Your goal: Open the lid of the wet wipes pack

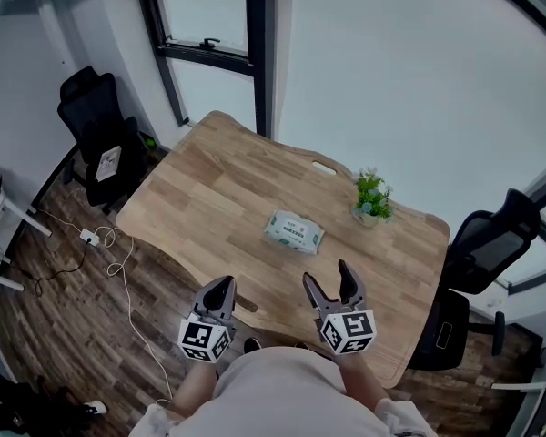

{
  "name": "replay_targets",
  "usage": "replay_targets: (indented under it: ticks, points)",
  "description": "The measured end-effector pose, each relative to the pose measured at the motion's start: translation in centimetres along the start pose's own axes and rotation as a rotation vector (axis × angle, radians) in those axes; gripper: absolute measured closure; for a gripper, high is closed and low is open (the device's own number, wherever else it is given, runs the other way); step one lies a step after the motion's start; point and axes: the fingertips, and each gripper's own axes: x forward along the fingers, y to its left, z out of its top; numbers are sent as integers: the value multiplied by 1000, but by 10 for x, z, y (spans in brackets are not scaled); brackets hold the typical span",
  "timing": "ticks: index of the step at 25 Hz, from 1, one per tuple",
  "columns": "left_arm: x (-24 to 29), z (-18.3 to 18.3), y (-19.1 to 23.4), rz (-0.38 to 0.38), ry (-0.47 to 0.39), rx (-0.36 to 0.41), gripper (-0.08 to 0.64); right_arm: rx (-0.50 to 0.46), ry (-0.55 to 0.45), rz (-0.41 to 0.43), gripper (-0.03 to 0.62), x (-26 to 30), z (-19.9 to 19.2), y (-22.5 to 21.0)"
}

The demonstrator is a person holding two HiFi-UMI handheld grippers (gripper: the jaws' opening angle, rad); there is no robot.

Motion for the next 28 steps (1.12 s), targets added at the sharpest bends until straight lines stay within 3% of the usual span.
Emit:
replay_targets:
  ticks: [9,22,28]
  points:
    - [11,-7,8,-58,30,-4,538,-14,22,-55,233,8,-6,-3]
    - [5,-20,16,-230,81,29,538,-30,51,-201,238,-4,-28,9]
    - [4,-31,19,-261,108,32,538,-28,49,-244,239,-10,-33,11]
